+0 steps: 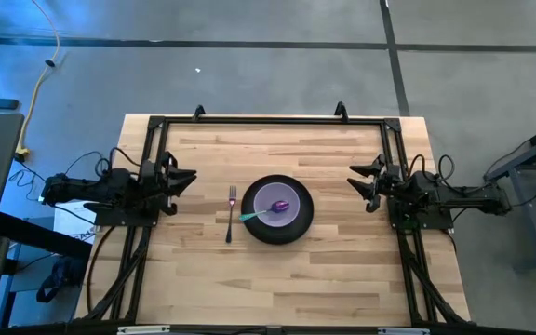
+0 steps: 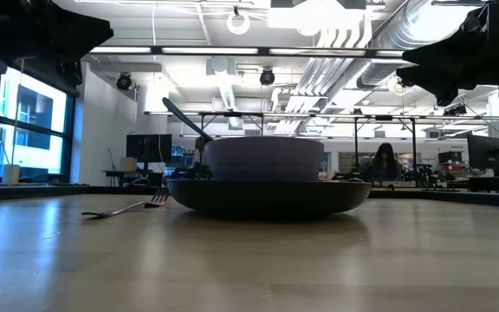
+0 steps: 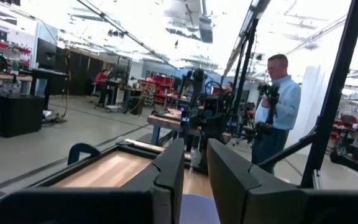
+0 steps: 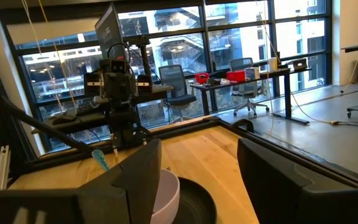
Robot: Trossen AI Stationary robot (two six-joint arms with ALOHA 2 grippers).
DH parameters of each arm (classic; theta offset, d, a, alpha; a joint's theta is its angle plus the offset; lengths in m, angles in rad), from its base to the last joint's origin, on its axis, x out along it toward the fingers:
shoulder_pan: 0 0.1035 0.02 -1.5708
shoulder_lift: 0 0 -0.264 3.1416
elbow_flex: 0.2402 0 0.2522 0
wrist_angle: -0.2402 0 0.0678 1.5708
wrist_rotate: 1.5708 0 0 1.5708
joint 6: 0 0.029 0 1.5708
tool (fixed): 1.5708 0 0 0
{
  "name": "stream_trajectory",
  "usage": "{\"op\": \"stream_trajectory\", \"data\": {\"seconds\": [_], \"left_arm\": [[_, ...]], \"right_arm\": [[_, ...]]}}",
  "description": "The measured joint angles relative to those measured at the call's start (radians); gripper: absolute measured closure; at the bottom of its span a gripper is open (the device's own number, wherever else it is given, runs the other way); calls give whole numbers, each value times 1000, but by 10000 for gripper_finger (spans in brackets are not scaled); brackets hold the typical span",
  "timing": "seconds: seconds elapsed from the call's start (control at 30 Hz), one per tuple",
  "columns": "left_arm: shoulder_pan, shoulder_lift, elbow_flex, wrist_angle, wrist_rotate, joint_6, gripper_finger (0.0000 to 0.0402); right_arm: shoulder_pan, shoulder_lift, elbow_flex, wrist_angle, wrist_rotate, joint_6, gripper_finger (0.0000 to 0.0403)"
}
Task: Set table place
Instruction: Return to Home Position
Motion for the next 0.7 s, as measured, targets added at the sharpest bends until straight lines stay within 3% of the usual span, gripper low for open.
{"op": "stream_trajectory", "data": {"seconds": [0.7], "left_arm": [[0,0,0,24,1,-3,341]], "right_arm": [[0,0,0,0,0,0,199]]}}
